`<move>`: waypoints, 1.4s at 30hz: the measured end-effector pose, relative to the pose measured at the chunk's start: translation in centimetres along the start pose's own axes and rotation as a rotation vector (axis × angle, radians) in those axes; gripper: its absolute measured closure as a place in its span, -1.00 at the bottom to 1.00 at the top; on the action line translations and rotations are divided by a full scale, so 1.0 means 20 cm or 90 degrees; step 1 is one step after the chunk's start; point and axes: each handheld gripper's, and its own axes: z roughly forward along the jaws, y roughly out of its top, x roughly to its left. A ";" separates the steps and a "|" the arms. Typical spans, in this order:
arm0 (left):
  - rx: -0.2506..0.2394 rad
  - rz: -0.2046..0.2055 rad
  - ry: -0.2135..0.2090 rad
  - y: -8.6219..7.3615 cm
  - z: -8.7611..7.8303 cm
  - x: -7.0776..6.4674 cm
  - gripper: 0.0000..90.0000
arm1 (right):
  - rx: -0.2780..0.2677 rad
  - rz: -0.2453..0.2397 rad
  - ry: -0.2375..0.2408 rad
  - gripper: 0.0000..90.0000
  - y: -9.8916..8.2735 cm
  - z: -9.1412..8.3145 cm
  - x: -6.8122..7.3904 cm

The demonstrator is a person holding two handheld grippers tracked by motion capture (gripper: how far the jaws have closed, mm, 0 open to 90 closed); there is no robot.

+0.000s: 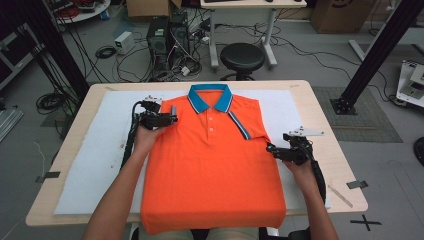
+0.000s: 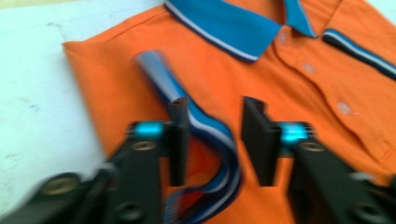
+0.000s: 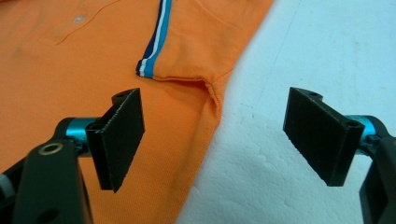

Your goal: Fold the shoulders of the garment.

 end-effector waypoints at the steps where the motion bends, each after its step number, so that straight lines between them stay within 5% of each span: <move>1: -0.013 -0.004 0.000 0.01 0.00 0.00 0.10 | -0.001 -0.001 0.000 -0.54 0.00 0.00 0.00; 5: -0.029 -0.011 0.004 0.04 -0.02 0.02 -0.13 | 0.000 -0.002 0.002 -0.54 0.00 0.00 0.00; 9: -0.018 0.007 -0.008 0.06 0.00 -0.01 -0.13 | 0.001 -0.001 0.002 -0.54 0.00 0.00 0.00; 13: 0.044 0.054 -0.005 0.03 0.12 -0.09 -0.09 | -0.001 0.000 0.002 -0.54 0.00 0.00 0.00; 15: 0.066 0.056 0.005 0.01 0.17 -0.10 -0.05 | -0.002 0.002 0.003 -0.54 0.00 0.00 0.00; 22: 0.105 0.092 0.025 -0.03 0.23 -0.13 0.50 | -0.002 0.003 0.002 -0.54 0.00 0.00 -0.01; 24: 0.097 0.112 0.052 -0.02 0.23 -0.14 0.76 | -0.002 0.005 0.003 -0.54 0.00 -0.01 -0.01; 26: 0.091 0.108 0.051 -0.02 0.22 -0.14 0.84 | -0.002 0.006 0.002 -0.54 0.00 -0.01 -0.01; 30: 0.042 0.060 0.026 0.00 0.18 -0.12 0.85 | -0.002 0.005 0.001 -0.54 0.00 0.00 -0.01; 32: 0.009 0.034 -0.019 0.01 0.17 -0.12 0.82 | -0.001 0.004 0.002 -0.54 0.00 0.00 0.00; 35: 0.001 0.008 -0.030 0.01 0.17 -0.11 0.16 | 0.001 0.003 0.003 -0.54 0.00 0.00 0.00; 39: 0.001 0.025 0.041 -0.04 0.11 -0.09 0.13 | 0.000 0.004 0.003 -0.54 0.00 0.00 0.00; 42: 0.003 0.028 0.060 -0.07 0.08 -0.07 0.20 | 0.000 0.005 0.003 -0.54 0.00 0.00 0.00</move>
